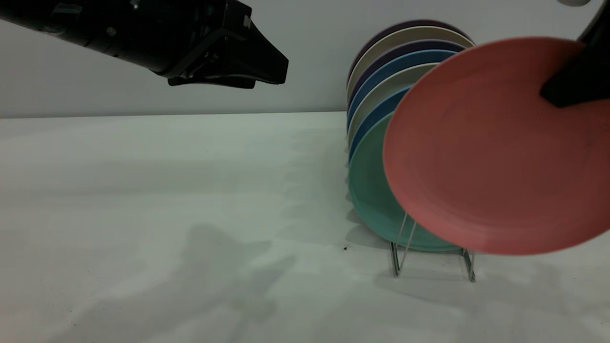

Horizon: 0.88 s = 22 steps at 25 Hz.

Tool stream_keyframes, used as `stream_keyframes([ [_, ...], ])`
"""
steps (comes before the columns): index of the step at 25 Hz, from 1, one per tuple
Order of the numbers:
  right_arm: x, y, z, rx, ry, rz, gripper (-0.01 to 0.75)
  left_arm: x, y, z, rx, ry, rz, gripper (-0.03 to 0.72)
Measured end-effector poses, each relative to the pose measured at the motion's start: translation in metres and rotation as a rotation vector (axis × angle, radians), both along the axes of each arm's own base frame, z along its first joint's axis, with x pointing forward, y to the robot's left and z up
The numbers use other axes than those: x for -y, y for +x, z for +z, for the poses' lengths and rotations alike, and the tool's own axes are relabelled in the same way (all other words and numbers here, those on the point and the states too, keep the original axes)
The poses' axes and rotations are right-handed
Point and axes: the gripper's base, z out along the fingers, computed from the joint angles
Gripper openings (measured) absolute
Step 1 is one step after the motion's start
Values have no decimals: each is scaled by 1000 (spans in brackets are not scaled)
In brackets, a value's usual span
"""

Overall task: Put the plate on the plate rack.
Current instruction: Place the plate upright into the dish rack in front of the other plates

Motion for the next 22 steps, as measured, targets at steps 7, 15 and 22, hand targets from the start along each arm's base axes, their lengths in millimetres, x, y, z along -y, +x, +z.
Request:
stream_keyframes([
  [7, -11, -3, 2, 36, -115, 124, 92, 0, 0, 0, 0, 0, 1, 454],
  [15, -26, 4, 28, 121, -127, 184, 92, 0, 0, 0, 0, 0, 1, 454],
  [22, -27, 8, 39, 149, -148, 197, 92, 0, 0, 0, 0, 0, 1, 453],
])
